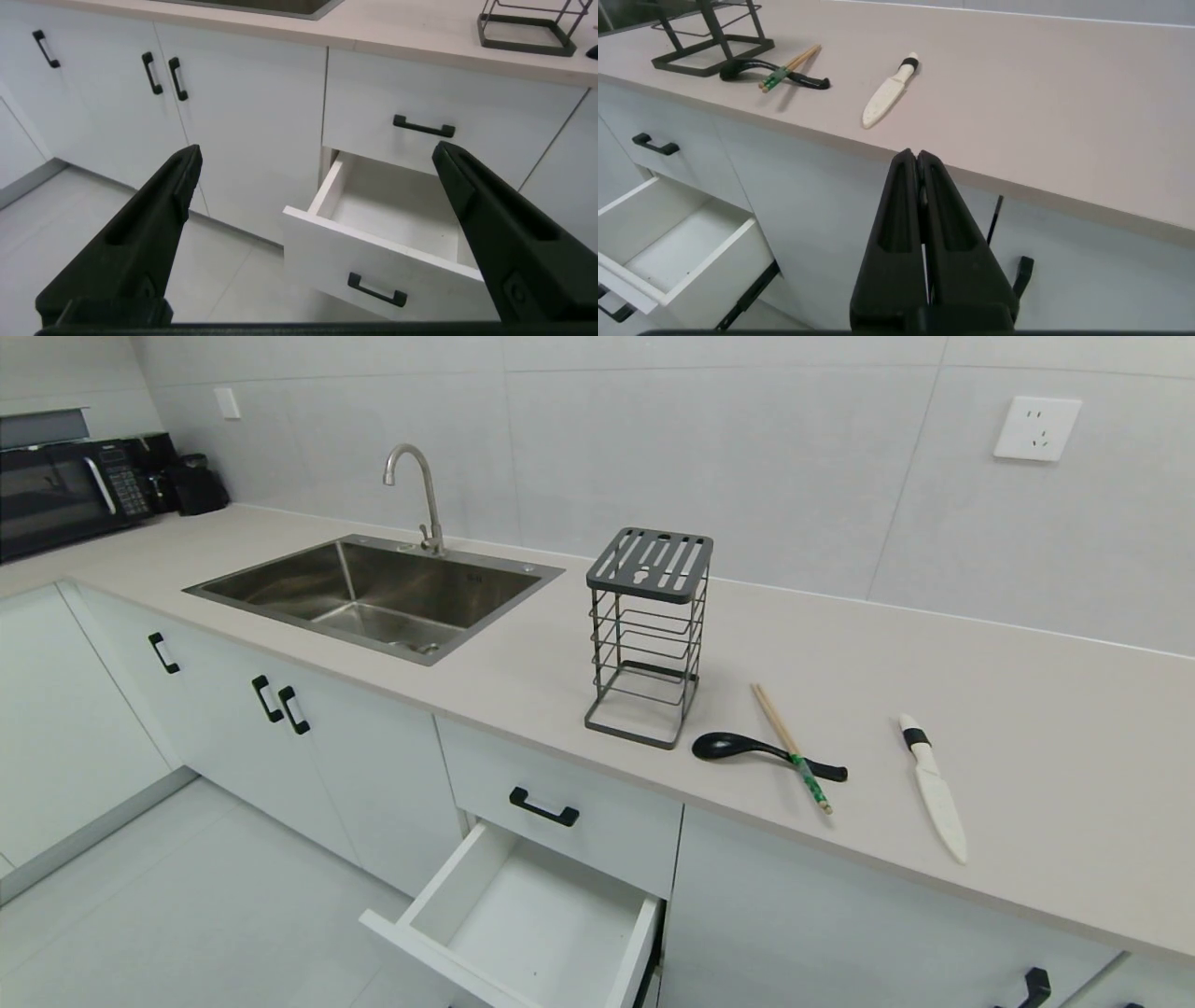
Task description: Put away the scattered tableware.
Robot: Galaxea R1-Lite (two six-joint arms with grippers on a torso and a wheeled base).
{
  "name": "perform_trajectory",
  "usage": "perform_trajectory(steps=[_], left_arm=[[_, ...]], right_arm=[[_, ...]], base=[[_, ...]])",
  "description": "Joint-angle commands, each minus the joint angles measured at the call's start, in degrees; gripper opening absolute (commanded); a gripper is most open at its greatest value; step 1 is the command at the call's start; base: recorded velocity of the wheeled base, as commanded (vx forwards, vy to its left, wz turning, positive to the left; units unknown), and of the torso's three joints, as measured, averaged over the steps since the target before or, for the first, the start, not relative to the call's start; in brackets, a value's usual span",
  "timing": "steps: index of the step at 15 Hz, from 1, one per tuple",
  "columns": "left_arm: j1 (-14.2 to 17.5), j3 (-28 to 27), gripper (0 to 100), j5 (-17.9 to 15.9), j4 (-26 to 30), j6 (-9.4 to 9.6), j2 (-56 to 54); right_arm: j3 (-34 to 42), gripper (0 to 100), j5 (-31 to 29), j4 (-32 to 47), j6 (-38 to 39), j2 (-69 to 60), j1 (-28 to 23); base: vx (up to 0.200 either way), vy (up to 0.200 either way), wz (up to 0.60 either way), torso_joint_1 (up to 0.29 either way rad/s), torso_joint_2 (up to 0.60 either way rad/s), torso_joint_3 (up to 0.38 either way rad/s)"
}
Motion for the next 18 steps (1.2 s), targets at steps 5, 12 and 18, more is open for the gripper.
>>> perform_trajectory(steps=[5,12,18], left_arm=[[0.01,0.00,100,0.00,-0.04,0.02,0.07],[0.01,0.00,100,0.00,-0.04,0.02,0.07],[0.01,0.00,100,0.00,-0.04,0.02,0.07]], right_arm=[[0.01,0,0.02,-0.03,-0.20,0.00,0.00],[0.01,0,0.11,-0.12,-0.38,0.08,0.09],[0.01,100,-0.07,0.06,0.24,0.08,0.00]], base=[[0.000,0.000,0.00,0.023,-0.04,-0.024],[0.000,0.000,0.00,0.160,-0.30,-0.142],[0.000,0.000,0.00,0.000,0.00,0.000]])
